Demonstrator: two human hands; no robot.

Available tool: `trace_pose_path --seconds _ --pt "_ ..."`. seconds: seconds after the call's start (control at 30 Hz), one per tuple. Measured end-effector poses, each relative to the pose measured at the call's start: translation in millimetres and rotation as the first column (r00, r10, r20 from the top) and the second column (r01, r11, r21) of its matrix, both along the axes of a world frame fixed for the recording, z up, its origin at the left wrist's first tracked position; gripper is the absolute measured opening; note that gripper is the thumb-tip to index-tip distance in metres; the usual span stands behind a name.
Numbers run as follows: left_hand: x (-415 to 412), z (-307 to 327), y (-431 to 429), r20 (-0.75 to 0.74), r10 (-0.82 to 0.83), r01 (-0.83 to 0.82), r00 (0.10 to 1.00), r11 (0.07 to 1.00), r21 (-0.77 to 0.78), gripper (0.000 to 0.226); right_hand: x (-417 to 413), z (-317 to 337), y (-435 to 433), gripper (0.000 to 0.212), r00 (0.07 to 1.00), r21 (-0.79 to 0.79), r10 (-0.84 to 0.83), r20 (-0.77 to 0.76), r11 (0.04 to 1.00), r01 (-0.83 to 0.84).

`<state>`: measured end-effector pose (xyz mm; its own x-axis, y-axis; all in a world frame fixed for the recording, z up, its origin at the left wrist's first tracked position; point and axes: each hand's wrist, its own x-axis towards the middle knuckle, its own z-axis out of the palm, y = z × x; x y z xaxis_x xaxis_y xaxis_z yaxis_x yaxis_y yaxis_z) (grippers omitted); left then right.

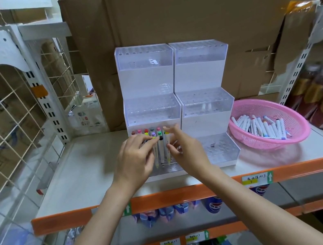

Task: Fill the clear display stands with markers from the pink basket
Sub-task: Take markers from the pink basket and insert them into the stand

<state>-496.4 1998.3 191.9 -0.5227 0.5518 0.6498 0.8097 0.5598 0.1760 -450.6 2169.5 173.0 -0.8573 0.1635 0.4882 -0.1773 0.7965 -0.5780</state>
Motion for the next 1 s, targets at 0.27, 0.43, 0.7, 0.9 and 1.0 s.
trace_pose_path --seconds 0.27,0.43,0.7,0.9,1.0 --pt "0 1 0 0.004 -0.009 0.009 1.000 1.000 0.007 0.040 5 -1 1 0.032 0.998 0.184 -0.055 0.019 0.982 0.050" --pt "0 1 1 0.030 0.006 -0.007 1.000 1.000 0.022 0.038 4 4 0 0.025 0.998 0.215 -0.055 -0.024 0.975 0.059" --pt "-3 7 10 0.054 0.015 -0.018 0.998 0.998 0.056 0.031 13 10 3 0.048 0.998 0.236 -0.034 0.048 0.972 0.022" --pt "2 24 45 0.051 -0.027 0.026 0.998 1.000 0.015 0.034 30 22 30 0.043 0.998 0.246 -0.049 -0.031 0.968 0.055" --pt "10 26 74 0.059 -0.062 0.067 0.996 0.994 -0.082 0.040 40 21 59 0.031 0.993 0.281 -0.099 -0.061 0.953 0.113"
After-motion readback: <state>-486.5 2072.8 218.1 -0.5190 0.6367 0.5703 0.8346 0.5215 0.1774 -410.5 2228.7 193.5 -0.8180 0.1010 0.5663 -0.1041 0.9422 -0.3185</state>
